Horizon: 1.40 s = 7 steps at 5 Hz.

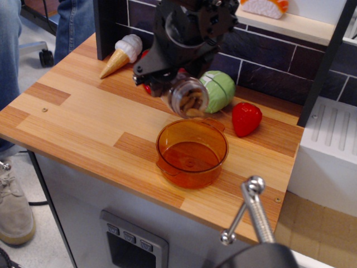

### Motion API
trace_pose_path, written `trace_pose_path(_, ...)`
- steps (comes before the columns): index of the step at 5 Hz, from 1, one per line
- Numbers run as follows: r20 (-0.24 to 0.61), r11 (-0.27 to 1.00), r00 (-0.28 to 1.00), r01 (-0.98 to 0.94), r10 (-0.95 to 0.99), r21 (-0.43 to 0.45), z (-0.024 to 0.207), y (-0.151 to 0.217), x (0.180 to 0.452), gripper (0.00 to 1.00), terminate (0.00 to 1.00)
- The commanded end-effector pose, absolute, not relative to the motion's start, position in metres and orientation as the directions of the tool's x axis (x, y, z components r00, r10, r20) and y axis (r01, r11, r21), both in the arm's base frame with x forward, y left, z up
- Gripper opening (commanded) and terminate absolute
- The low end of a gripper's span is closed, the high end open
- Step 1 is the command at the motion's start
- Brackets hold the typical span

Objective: Pour almonds in pot

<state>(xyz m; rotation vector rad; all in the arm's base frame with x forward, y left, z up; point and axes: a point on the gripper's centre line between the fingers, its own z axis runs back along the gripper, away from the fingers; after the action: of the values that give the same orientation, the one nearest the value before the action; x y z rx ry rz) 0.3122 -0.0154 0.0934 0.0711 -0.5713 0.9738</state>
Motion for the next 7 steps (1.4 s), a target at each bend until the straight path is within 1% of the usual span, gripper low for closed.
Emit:
trace_pose_path(1, 0.665, 0.671, 0.337, -0.66, 0.667, -0.338, 0.098, -0.029, 0.305, 0.0, 0.0)
trace_pose_path(2, 0.727, 0.703, 0.29, -0.616, 0.622, -0.355, 0.093, -0.032, 0.314, 0.0, 0.0)
trace_pose_path(3, 0.764, 0.723, 0.255, -0.587, 0.593, -0.365, 0.095, -0.033, 0.328, 0.0, 0.0)
trace_pose_path(4, 0.775, 0.745, 0.26, -0.558, 0.576, -0.366, 0.097, -0.036, 0.33, 0.0, 0.0)
trace_pose_path(5, 0.81, 0.781, 0.234, -0.5, 0.538, -0.374, 0.096, -0.038, 0.322, 0.0, 0.0)
trace_pose_path(6, 0.816, 0.794, 0.245, -0.486, 0.524, -0.364, 0.096, -0.039, 0.318, 0.0, 0.0)
trace_pose_path(7, 0.837, 0.822, 0.221, -0.425, 0.501, -0.379, 0.104, -0.039, 0.312, 0.0, 0.0)
